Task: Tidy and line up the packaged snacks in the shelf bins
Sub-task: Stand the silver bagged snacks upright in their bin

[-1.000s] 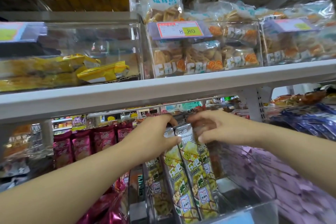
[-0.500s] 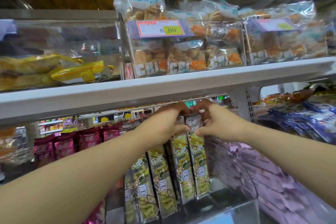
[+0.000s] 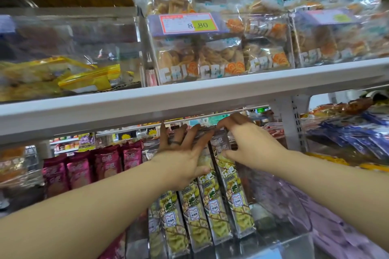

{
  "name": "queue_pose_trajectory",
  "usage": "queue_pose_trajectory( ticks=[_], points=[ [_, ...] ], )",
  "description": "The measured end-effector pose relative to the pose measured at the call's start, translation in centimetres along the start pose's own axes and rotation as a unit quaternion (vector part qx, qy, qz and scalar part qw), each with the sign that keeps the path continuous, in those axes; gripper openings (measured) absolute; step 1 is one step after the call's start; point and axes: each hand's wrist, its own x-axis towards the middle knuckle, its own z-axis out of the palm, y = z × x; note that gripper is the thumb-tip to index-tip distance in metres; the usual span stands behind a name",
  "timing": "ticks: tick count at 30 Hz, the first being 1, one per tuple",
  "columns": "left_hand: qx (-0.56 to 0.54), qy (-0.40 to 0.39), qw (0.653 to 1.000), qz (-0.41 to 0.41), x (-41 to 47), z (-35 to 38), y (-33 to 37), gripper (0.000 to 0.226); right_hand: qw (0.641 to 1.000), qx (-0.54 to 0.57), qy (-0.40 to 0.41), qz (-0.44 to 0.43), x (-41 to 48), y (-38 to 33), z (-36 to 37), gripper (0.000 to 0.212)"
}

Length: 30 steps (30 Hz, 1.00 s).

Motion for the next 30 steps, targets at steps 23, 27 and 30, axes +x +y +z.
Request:
queue_pose_trajectory(
  ticks=[23, 27, 30],
  points=[
    [-0.072, 0.087, 0.993, 0.037, -10.9, -6.6, -1.1, 0.048, 0.993, 0.025, -0.089, -0.074, -6.6, -9.3, -6.5, 0.022],
    [-0.101, 0.122, 0.987, 0.015, -15.7, -7.3, -2.5, 0.038, 0.987, 0.08, -0.085, -0.106, -8.1, -13.2, -6.8, 0.016],
    [-0.112, 0.143, 0.983, -0.008, -19.4, -7.3, -3.9, 0.031, 0.978, 0.123, -0.089, -0.14, -9.2, -15.8, -6.3, 0.011]
  ],
)
